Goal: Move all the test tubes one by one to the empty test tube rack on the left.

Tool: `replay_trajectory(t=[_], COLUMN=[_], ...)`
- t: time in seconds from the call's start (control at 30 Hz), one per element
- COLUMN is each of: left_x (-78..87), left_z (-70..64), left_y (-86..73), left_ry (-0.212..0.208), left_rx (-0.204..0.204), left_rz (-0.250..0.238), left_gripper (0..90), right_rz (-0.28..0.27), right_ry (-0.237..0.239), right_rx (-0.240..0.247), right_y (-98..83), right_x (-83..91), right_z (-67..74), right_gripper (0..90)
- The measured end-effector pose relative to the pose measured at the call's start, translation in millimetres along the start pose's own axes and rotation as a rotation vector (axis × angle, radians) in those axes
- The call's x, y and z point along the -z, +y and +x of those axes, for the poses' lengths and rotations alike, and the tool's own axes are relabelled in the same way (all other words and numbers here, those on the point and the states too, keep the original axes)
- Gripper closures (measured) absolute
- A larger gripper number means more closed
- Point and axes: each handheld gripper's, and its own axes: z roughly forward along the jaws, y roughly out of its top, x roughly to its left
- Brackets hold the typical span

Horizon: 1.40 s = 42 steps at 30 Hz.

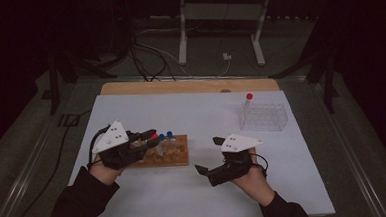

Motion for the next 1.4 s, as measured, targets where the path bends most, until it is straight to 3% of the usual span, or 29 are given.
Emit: replay_trajectory(t=[0.13, 0.4, 0.47, 0.7, 0.77, 0.93, 1.13, 1.4], left_x=[10.5, 25.8, 28.7, 30.7, 30.1, 24.3, 15.1, 4.6], left_z=[6.0, 21.5, 24.6, 34.4, 38.6, 45.2, 48.0, 48.1], left_y=[3.0, 3.7, 2.8, -3.8, -8.0, -18.7, -29.6, -43.1], left_ry=[0.044, 0.154, 0.163, 0.246, 0.260, 0.272, 0.257, 0.259], left_rx=[-0.006, 0.021, 0.024, 0.032, 0.051, 0.072, 0.097, 0.103], left_rz=[-0.001, 0.016, 0.015, 0.025, 0.018, 0.033, 0.051, 0.094], left_gripper=[71.6, 71.7, 71.7, 71.7, 71.7, 71.7, 71.7, 71.6], right_rz=[-0.012, -0.026, -0.030, -0.036, -0.037, -0.041, -0.048, -0.061], right_ry=[0.007, 0.001, 0.000, -0.001, -0.002, -0.005, -0.017, -0.013], right_rx=[-0.011, -0.018, -0.019, -0.026, -0.025, -0.025, -0.022, -0.020], right_y=[0.5, 2.0, 2.2, 2.5, 2.6, 2.8, 2.5, 2.9], right_x=[1.9, 6.9, 7.7, 10.2, 10.7, 12.1, 13.3, 15.3], right_z=[-1.3, -5.4, -6.2, -8.3, -8.6, -9.5, -9.7, -9.3], right_gripper=[0.0, 0.0, 0.0, 0.0, 0.0, 0.0, 0.0, 0.0])
